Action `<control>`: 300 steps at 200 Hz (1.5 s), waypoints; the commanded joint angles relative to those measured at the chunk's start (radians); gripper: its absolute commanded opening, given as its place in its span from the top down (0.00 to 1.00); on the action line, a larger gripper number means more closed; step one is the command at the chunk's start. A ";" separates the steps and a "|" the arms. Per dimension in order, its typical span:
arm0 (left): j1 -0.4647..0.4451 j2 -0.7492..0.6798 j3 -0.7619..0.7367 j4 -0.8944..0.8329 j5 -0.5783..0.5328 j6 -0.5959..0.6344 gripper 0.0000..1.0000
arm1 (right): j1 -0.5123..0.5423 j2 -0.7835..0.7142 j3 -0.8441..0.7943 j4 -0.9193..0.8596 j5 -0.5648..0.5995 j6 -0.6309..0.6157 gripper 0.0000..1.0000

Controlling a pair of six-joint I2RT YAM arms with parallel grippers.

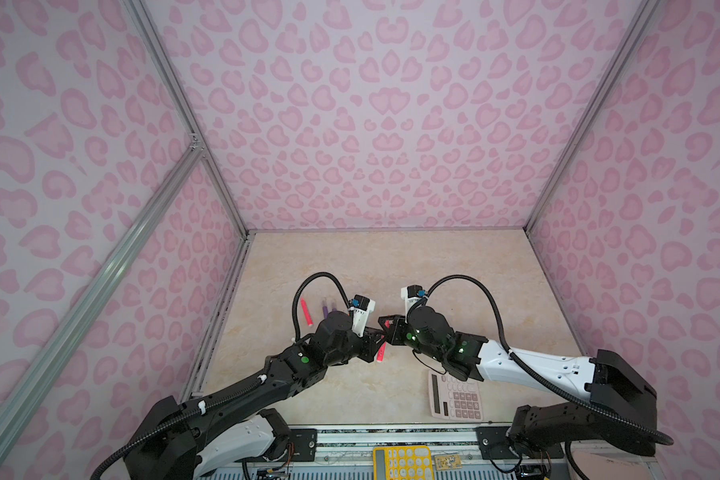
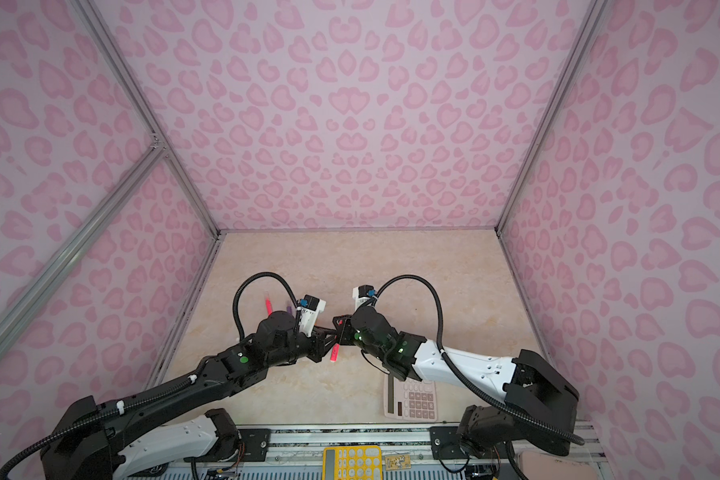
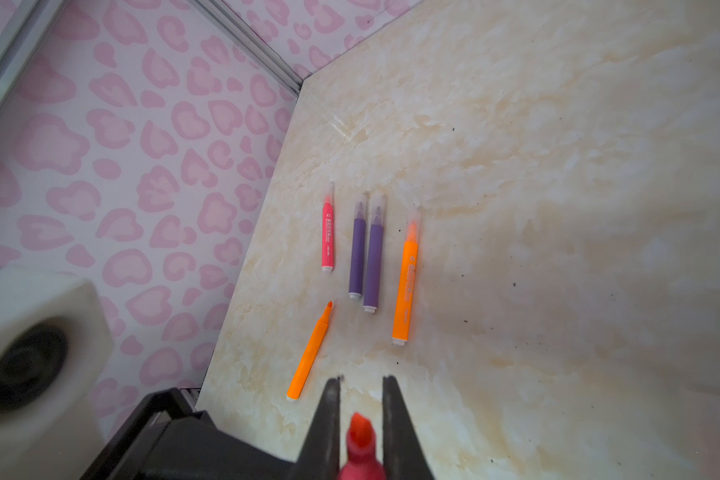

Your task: Insert the pens into the pen caps

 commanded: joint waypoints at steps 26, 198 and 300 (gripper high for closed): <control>-0.002 0.022 0.021 0.077 0.026 0.006 0.69 | 0.022 0.015 0.028 0.011 -0.016 -0.009 0.98; 0.041 0.126 0.089 -0.124 -0.212 -0.073 0.97 | -0.024 -0.112 -0.074 -0.329 0.324 -0.102 0.40; 0.082 0.207 0.114 -0.139 -0.167 -0.090 0.97 | -0.125 0.280 0.123 -0.532 0.187 -0.227 0.56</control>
